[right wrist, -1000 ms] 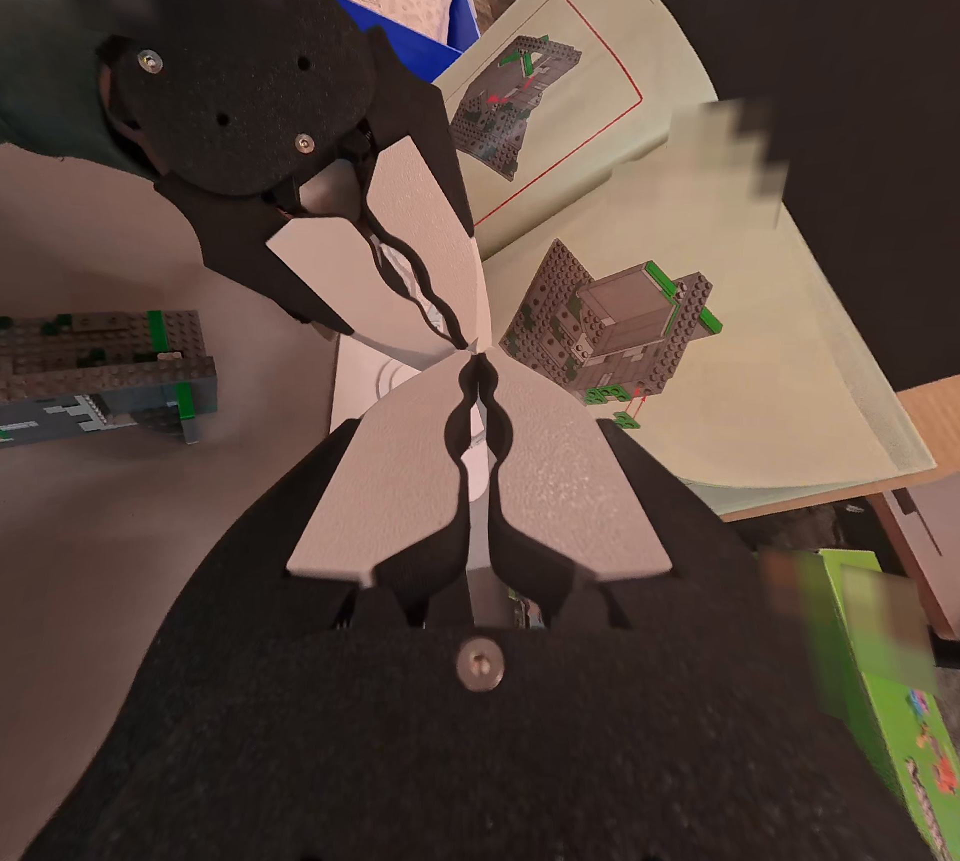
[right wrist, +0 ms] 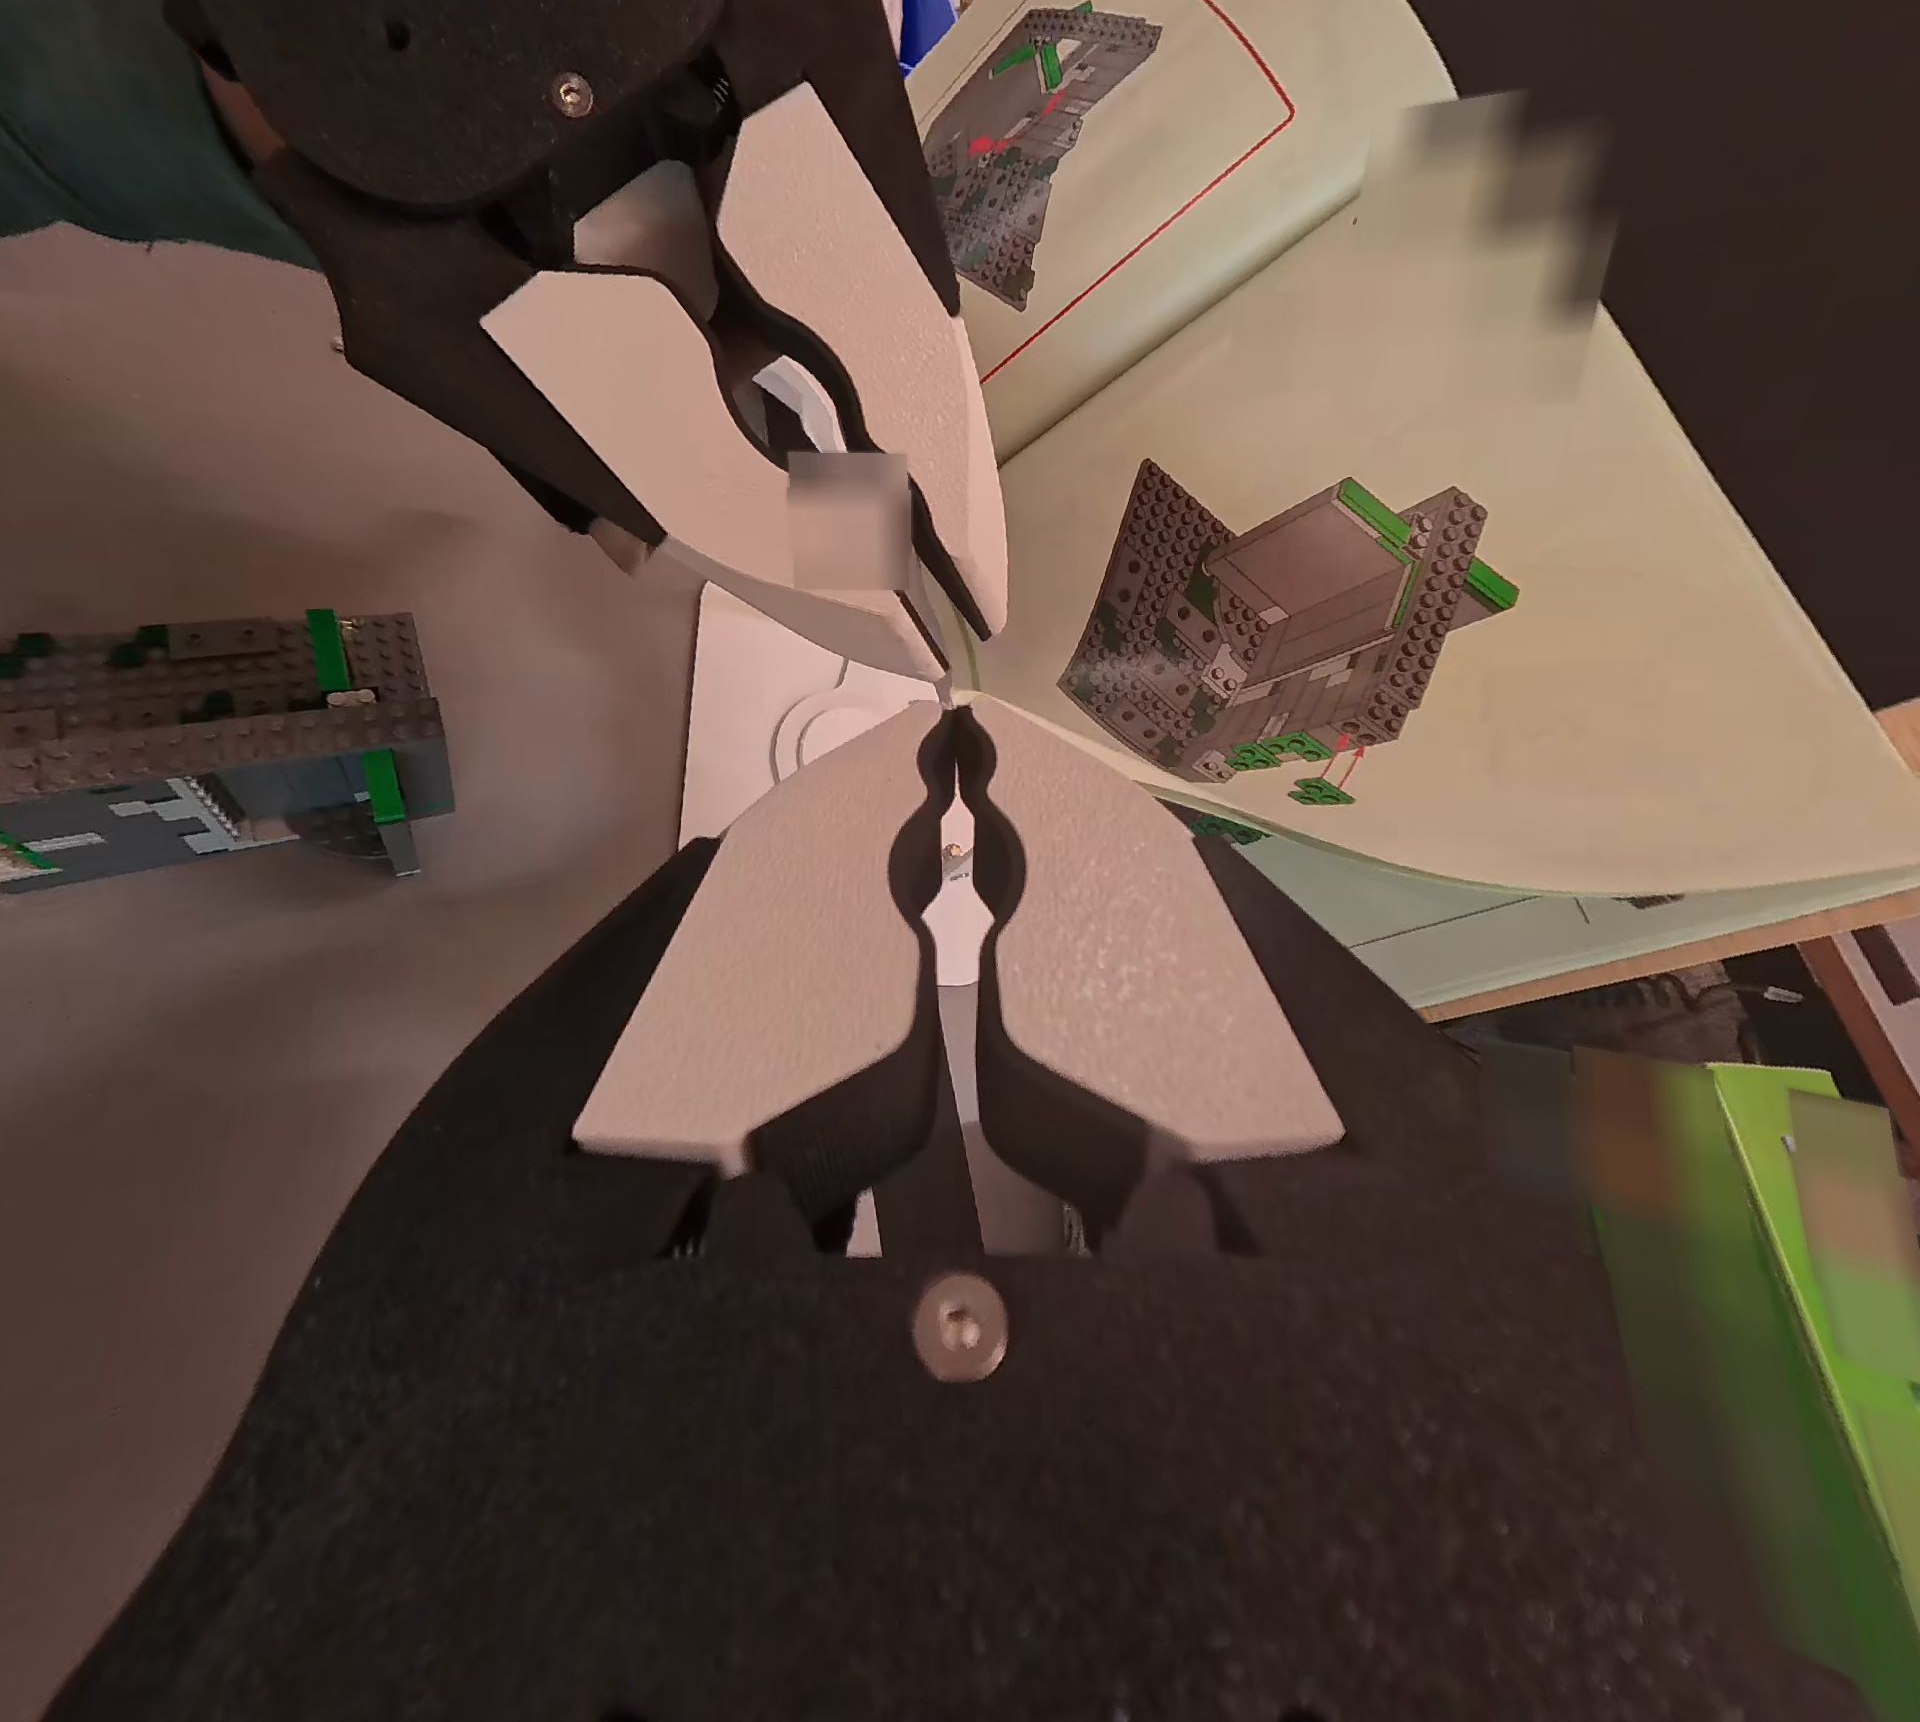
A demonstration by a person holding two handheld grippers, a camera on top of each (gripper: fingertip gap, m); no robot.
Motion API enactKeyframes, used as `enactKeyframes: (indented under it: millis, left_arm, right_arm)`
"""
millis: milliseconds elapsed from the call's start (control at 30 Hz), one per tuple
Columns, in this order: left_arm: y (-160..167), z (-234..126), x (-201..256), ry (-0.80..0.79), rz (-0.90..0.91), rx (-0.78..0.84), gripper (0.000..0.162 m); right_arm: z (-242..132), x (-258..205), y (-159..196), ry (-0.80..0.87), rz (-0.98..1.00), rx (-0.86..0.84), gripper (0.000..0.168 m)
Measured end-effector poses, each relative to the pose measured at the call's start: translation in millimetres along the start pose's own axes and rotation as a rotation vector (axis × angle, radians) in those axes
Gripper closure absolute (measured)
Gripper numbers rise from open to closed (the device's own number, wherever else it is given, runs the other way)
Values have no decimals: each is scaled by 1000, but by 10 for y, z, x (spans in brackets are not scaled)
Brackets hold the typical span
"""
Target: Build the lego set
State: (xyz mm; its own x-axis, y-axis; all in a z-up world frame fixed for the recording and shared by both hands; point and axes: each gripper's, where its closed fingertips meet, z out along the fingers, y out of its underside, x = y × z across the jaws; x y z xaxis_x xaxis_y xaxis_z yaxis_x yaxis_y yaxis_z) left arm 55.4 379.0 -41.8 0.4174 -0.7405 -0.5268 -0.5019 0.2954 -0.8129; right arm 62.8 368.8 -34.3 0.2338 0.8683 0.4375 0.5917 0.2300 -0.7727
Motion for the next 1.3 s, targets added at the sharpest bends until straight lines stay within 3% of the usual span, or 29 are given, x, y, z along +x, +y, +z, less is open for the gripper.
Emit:
enactKeyframes:
  millis: [833,1300]
  left_arm:
    - [45,61,-22,-38,51,-13,154]
    - [64,137,5,-55,87,-21,162]
  right_arm:
    - [21,11,2,-7,21,0,168]
    - [33,32,39,-5,42,-3,168]
